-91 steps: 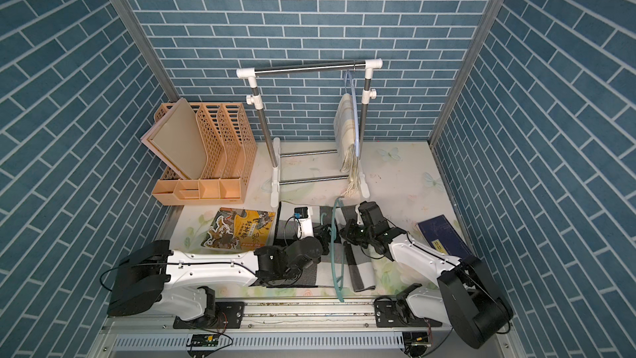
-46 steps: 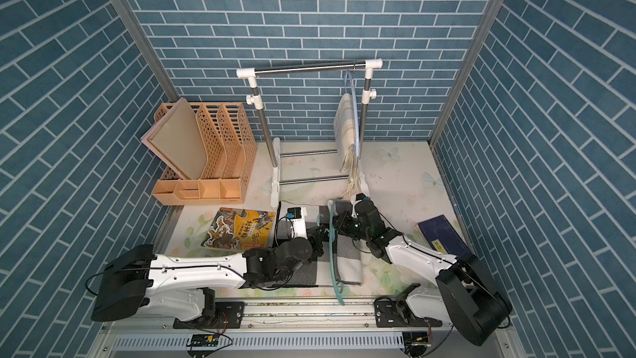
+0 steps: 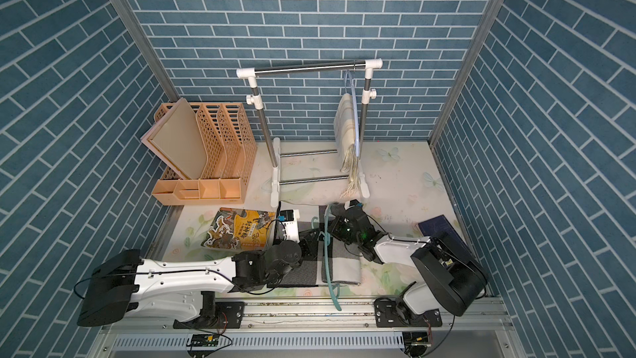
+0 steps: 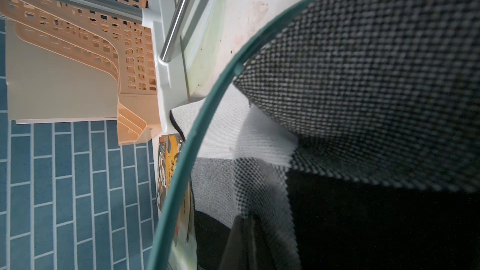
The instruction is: Hang the scarf on the hanger
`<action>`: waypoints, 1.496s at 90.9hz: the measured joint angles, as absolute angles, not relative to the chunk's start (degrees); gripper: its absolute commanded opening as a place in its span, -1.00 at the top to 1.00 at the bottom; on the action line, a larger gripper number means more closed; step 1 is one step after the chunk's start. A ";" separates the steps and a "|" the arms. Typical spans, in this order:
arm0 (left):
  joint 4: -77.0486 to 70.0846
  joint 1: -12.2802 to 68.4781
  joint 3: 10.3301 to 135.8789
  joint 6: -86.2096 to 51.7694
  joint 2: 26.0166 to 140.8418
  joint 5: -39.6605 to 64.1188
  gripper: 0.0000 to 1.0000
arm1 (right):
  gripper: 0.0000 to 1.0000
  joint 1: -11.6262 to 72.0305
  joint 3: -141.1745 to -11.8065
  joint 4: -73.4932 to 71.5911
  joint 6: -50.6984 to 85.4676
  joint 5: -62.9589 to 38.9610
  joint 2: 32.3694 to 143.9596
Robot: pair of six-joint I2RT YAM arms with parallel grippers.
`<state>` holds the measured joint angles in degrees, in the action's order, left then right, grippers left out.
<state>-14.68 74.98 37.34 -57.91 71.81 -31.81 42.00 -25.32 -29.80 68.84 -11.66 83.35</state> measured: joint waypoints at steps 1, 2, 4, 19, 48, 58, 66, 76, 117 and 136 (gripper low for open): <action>-14.76 74.98 37.26 -57.91 71.68 -31.83 1.00 | 1.00 42.02 -25.32 -29.95 68.84 -11.66 83.42; -14.85 74.98 37.17 -57.91 71.55 -31.86 1.00 | 1.00 42.06 -25.30 -30.04 68.86 -11.64 83.46; -14.96 74.98 36.95 -57.93 71.31 -31.86 1.00 | 1.00 42.11 -25.30 -30.28 68.93 -11.62 83.50; -15.57 74.98 36.27 -57.89 71.00 -31.88 1.00 | 1.00 43.42 -24.82 -33.56 69.89 -10.85 83.55; -14.59 75.00 36.07 -57.82 71.11 -33.28 1.00 | 0.17 44.12 -24.99 -30.24 70.13 -9.52 83.20; -14.24 75.02 36.07 -57.91 71.11 -33.67 1.00 | 0.14 44.31 -25.26 -25.36 69.21 -9.37 79.48; -13.91 75.02 36.07 -58.04 71.11 -33.91 1.00 | 0.14 44.56 -25.89 -21.85 68.49 -9.39 76.44; -13.56 75.00 36.34 -58.08 71.44 -34.26 1.00 | 0.13 44.75 -26.79 -17.04 67.16 -9.41 72.93; -2.96 74.37 51.33 -57.32 81.34 -34.68 1.00 | 0.11 46.17 -32.38 13.63 55.59 -0.40 51.64; 5.28 74.37 61.17 -58.15 88.71 -35.35 1.00 | 0.05 50.85 -29.06 19.59 51.46 4.36 40.84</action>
